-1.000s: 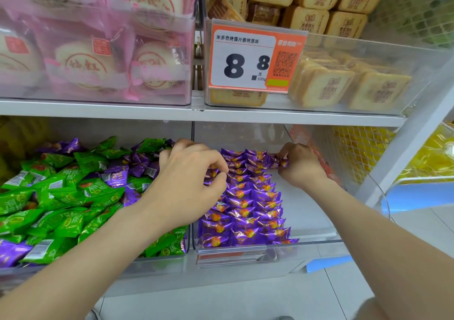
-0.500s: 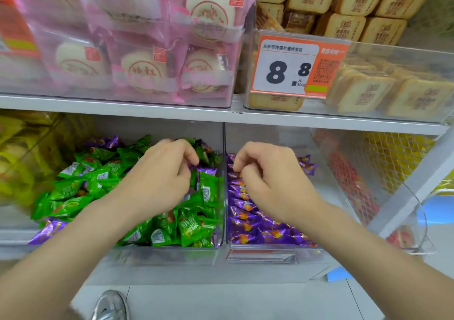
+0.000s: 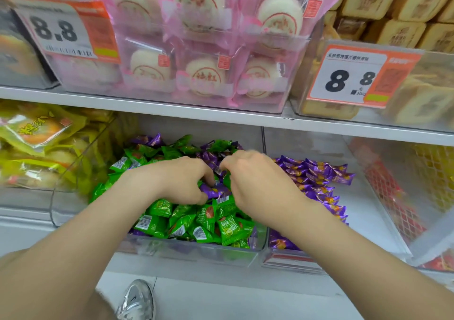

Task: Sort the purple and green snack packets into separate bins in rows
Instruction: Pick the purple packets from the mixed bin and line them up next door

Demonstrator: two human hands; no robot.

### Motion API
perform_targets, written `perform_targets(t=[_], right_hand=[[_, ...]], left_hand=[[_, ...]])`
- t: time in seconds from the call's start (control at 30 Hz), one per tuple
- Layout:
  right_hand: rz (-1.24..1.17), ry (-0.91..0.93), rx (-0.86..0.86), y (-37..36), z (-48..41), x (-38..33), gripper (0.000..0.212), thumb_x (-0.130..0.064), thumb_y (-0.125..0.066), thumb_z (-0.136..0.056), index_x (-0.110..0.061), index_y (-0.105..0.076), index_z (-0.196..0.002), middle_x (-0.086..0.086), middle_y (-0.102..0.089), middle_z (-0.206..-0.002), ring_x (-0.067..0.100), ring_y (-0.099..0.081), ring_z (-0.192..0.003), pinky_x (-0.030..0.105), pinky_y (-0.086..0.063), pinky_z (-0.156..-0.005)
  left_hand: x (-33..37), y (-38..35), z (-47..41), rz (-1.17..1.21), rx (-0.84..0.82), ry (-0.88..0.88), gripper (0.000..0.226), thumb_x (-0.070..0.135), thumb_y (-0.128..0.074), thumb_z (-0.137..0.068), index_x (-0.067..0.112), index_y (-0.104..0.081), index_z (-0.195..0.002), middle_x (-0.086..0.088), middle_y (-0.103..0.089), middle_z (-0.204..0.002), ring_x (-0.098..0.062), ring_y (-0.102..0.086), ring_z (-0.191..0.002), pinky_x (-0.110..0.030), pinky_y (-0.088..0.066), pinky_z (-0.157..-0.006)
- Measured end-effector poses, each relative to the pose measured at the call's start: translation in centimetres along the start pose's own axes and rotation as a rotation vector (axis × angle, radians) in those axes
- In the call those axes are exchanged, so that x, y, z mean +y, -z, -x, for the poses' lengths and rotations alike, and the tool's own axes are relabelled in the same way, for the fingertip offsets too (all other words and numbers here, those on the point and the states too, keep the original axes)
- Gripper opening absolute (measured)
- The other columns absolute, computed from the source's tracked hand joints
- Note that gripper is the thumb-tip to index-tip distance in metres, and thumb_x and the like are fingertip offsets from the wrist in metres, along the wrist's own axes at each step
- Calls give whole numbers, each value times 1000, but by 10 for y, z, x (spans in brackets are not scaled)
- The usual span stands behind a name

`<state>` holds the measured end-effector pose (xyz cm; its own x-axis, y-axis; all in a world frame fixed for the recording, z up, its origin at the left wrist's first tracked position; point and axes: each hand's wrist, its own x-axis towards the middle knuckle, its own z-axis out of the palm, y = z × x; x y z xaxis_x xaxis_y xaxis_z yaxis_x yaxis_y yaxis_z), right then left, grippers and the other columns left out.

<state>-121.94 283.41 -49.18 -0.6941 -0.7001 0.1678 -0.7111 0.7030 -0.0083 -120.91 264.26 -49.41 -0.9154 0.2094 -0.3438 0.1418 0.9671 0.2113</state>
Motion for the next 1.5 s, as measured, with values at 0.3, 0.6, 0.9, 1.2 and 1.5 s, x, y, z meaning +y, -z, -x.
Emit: perform_targets(t=[0.3, 0.6, 0.9, 1.2, 1.5], right_hand=[[263, -80, -175, 4, -16, -1, 27, -10, -65, -83, -23, -42, -86, -1, -53, -76, 26, -64, -84, 42, -33, -101], [-392, -147, 234, 1, -1, 8, 16, -17, -64, -97, -24, -71, -110, -11, -67, -93, 5, -62, -84, 34, -50, -87], [-1108, -431, 393, 12, 31, 7, 22, -6, -72, -95, -24, -77, -106, 3, -77, -83, 23, -75, -74, 34, -62, -69], [-1196, -429, 169, 34, 53, 23, 13, -33, -75, -95, -23, -80, -100, 7, -78, -82, 19, -72, -69, 31, -54, -60], [-1238, -344, 60, 20, 59, 76, 20, -14, -69, -100, -19, -75, -118, 4, -79, -102, 18, -68, -84, 31, -55, -78]], left_hand=[[-15, -7, -11, -21, 102, 8, 46, 62, -83, -78, 24, -72, -102, 6, -54, -95, -20, -54, -98, -33, -48, -82], [-18, -8, 1, 147, 384, -19, 28, 37, -80, -88, 32, -53, -92, 8, -61, -84, -17, -57, -83, -35, -41, -70], [12, -2, 45, 411, 548, -270, 41, 33, -82, -81, 37, -57, -113, 10, -67, -91, -11, -63, -85, -38, -52, -79], [28, -8, 30, 259, 651, -337, 20, 58, -59, -97, 40, -66, -101, 14, -61, -92, -7, -59, -94, -44, -48, -85], [62, -11, 24, 718, 571, -297, 30, 14, -63, -98, 37, -64, -117, 12, -70, -98, -17, -66, -86, -38, -54, -78]])
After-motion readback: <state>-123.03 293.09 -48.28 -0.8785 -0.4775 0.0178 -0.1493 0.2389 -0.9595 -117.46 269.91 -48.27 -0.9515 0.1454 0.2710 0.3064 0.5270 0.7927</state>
